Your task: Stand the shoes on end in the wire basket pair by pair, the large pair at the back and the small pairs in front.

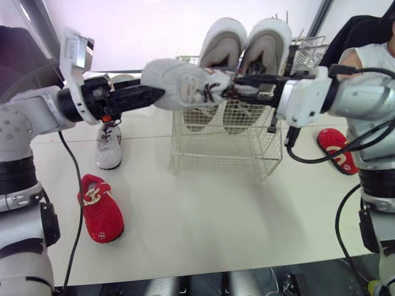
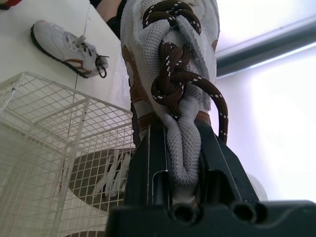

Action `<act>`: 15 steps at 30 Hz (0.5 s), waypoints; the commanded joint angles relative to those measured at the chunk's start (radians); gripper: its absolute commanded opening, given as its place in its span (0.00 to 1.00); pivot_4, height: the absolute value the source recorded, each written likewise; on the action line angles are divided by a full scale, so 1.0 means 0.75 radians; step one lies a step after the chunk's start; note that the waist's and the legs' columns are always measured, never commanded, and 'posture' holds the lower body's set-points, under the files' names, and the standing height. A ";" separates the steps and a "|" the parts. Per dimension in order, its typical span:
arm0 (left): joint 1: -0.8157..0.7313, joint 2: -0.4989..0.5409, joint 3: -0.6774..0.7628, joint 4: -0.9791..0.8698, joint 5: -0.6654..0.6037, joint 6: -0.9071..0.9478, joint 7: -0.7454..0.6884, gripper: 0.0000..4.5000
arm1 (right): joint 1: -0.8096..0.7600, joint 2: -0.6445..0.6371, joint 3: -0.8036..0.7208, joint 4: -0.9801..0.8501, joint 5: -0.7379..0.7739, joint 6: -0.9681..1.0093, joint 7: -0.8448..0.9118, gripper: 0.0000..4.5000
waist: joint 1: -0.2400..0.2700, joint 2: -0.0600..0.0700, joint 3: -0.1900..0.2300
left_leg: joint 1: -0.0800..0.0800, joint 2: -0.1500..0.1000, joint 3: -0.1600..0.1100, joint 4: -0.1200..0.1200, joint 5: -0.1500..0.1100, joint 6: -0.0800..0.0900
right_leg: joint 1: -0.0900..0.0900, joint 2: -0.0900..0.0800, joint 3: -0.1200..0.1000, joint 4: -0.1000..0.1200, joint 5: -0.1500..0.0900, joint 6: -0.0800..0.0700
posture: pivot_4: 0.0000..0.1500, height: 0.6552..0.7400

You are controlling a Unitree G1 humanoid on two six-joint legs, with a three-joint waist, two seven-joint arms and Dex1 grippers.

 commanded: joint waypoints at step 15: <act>0.075 -0.036 0.111 -0.142 -0.127 0.061 0.123 0.06 | -0.125 0.082 -0.010 0.043 0.077 0.055 0.068 0.33 | -0.003 0.000 0.001 | 0.000 0.000 0.000 -0.001 0.001 -0.002 | -0.002 0.000 0.000 0.002 0.000 0.000 | 1.00 1.00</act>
